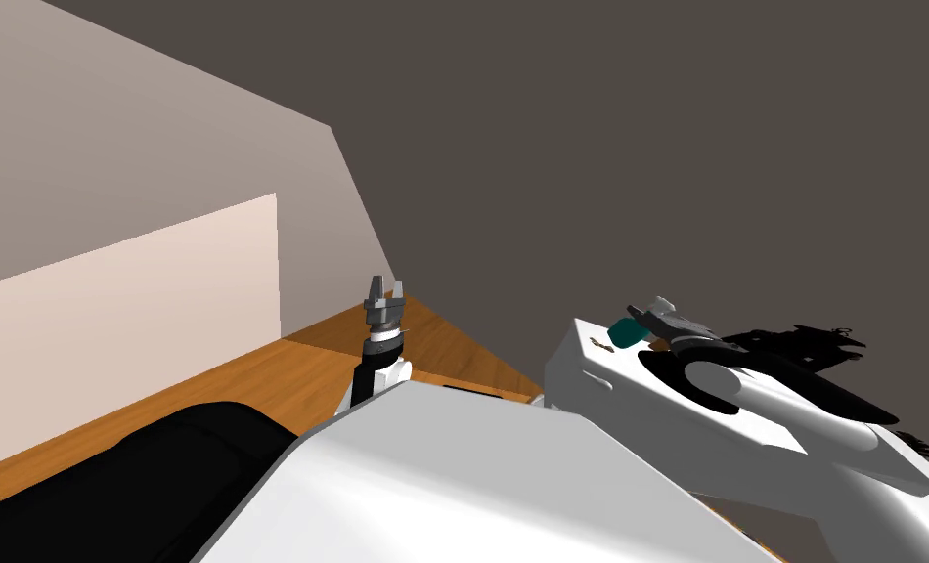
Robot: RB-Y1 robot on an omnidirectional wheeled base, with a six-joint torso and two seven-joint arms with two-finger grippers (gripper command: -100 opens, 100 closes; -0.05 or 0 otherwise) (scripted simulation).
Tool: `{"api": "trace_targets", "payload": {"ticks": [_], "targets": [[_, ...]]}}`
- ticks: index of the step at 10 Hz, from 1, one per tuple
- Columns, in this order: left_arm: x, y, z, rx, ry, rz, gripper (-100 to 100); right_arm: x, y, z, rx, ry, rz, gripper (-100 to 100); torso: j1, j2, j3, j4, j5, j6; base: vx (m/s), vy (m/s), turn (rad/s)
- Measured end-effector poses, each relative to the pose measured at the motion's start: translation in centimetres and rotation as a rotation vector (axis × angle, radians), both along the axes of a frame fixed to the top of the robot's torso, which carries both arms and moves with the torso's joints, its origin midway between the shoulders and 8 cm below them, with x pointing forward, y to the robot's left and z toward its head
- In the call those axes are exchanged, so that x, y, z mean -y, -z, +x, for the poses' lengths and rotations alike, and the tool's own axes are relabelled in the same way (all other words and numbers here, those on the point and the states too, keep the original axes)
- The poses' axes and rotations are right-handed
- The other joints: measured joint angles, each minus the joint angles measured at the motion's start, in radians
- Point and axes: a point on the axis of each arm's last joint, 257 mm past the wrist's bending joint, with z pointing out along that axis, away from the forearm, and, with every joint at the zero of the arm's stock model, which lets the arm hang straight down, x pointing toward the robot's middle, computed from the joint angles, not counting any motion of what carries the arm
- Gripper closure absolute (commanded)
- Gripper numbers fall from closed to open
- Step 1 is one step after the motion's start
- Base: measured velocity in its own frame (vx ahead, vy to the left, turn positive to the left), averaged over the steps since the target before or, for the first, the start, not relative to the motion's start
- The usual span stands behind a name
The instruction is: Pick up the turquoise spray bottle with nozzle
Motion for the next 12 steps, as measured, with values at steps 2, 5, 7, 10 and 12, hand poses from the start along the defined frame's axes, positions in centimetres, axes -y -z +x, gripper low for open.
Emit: {"api": "trace_targets", "payload": {"ticks": [2,5,7,10,12], "targets": [[0.0,0.0,0.0,0.000,0.000,0.000,0,-1.6,0.7,1.6,-0.002,-0.018,0.006,-100,-0.003,0.001,0.000,0.000,-0.002,0.001,-0.008,-0.023,-0.154],[0.0,0.0,0.0,0.000,0.000,0.000,0,-3.6,0.9,5.0,0.001,-0.056,0.014,-100,-0.004,0.001,0.001,0.000,-0.002,0.001,0.001,-0.018,-0.162],[0.0,0.0,0.0,0.000,0.000,0.000,0,-5.5,1.0,7.2,0.001,-0.085,0.016,-100,-0.003,0.000,0.000,0.000,-0.001,0.001,0.004,-0.010,-0.149],[0.0,0.0,0.0,0.000,0.000,0.000,0,-8.4,1.4,10.2,-0.006,-0.135,0.017,-100,-0.003,0.000,0.000,0.000,-0.002,0.001,0.014,-0.006,-0.115],[0.0,0.0,0.0,0.000,0.000,0.000,0,-10.4,1.3,12.3,-0.009,-0.170,0.014,-100,-0.003,0.000,0.000,0.000,-0.002,0.001,0.011,-0.007,-0.150]]}}
